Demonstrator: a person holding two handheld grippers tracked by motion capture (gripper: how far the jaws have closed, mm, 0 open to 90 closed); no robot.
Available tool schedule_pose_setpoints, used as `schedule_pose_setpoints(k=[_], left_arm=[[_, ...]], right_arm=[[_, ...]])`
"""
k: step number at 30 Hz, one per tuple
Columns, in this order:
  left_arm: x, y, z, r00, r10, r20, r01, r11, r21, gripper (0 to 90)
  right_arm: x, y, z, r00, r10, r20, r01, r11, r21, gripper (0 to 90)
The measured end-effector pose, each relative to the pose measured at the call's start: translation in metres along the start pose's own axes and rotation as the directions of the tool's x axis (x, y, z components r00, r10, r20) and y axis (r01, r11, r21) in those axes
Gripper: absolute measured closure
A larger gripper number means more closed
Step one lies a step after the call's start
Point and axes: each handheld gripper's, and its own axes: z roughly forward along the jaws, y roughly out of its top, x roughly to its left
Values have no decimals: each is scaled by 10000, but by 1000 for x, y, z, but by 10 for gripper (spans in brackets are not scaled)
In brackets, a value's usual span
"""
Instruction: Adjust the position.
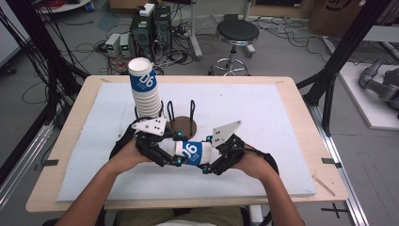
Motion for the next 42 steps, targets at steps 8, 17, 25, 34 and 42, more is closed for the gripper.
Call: schedule_pose_setpoints(k=[8, 17, 25, 34, 42], left_arm=[[3, -3, -4, 9979, -534, 372, 584, 9867, -1517, 308], [7, -14, 1, 9941, -831, 690, 997, 9516, -2908, 308], [4, -15, 3, 9957, -581, 728, 793, 9383, -3366, 309], [4, -14, 0, 9968, -443, 669, 654, 9317, -3573, 311], [4, -15, 1, 9978, -291, 589, 473, 9411, -3348, 317]], right_arm=[[-3, -6, -15, 9950, 948, -308, -993, 9714, -2156, 146], [-10, -14, -21, 9786, 1614, -1279, -1998, 8942, -4007, 133], [-6, -9, -12, 9765, 1662, -1373, -2075, 8977, -3888, 135], [-7, -9, -10, 9696, 1735, -1723, -2312, 8801, -4147, 142], [-8, -9, -14, 9763, 1578, -1481, -2061, 8865, -4143, 209]])
